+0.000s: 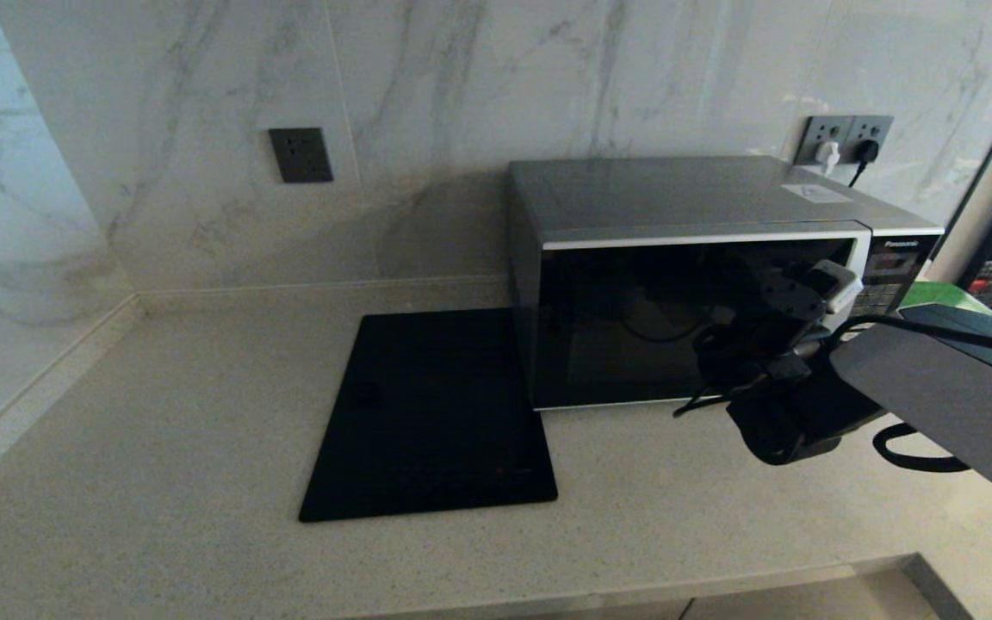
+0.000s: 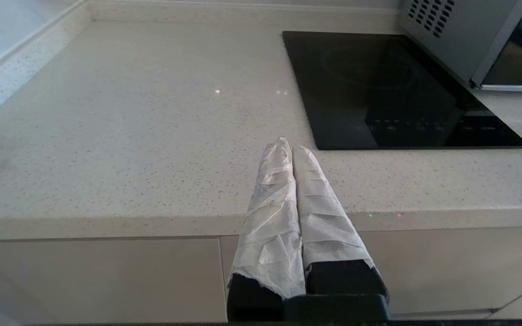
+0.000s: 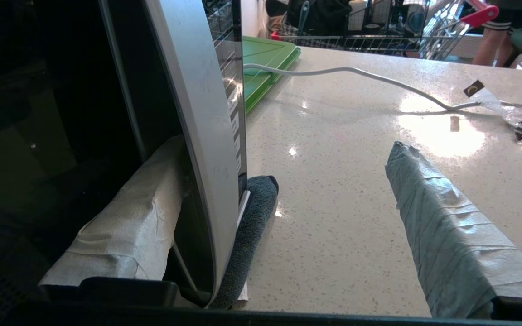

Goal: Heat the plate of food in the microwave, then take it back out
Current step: Open the microwave oven

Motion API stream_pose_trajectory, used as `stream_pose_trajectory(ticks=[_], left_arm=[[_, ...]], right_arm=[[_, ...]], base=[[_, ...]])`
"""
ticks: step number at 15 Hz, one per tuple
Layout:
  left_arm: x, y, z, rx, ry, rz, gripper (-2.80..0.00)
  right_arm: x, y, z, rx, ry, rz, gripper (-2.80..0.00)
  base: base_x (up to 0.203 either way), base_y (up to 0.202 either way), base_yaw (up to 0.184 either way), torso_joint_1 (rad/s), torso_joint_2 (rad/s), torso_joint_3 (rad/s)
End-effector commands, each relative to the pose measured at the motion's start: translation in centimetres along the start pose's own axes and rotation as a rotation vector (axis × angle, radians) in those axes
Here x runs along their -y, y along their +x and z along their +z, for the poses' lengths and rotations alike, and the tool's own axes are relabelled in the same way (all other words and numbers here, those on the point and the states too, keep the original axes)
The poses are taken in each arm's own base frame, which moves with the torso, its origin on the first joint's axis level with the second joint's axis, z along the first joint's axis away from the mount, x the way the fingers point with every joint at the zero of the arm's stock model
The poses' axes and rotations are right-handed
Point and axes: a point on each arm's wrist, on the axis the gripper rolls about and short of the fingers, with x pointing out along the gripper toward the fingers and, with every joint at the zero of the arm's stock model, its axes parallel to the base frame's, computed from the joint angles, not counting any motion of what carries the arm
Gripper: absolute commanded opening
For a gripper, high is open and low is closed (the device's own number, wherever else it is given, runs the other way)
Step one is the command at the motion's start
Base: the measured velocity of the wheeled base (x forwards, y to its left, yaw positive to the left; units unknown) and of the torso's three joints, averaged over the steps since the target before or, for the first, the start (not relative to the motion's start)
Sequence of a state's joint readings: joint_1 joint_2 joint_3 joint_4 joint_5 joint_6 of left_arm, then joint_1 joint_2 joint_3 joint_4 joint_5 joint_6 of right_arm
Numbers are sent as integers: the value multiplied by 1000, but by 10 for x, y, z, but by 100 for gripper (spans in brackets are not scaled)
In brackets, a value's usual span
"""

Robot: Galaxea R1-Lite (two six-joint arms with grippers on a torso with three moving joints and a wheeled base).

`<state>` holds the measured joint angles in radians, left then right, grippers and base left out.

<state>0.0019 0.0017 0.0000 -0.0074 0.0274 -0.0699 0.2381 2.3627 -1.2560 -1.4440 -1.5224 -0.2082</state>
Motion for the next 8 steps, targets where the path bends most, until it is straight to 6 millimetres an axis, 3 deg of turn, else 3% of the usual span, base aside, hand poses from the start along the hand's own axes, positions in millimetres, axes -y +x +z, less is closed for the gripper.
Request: stream_pose_trajectory(ticks=[1, 2, 3, 8], left_arm=[[0, 0, 0, 0, -1, 0, -280], [0, 0, 0, 1, -1, 1, -280], [0, 0, 0, 1, -1, 0, -280], [0, 0, 0, 1, -1, 1, -280]], right_arm=[[0, 0, -1, -1, 1, -8, 0], [0, 0, -1, -1, 1, -8, 0], [0, 0, -2, -1, -2, -8, -280], [0, -1, 0, -1, 11, -5, -280]], base=[[0, 0, 0, 0, 0, 0], [0, 0, 0, 0, 0, 0], [0, 0, 0, 0, 0, 0], [0, 0, 0, 0, 0, 0]])
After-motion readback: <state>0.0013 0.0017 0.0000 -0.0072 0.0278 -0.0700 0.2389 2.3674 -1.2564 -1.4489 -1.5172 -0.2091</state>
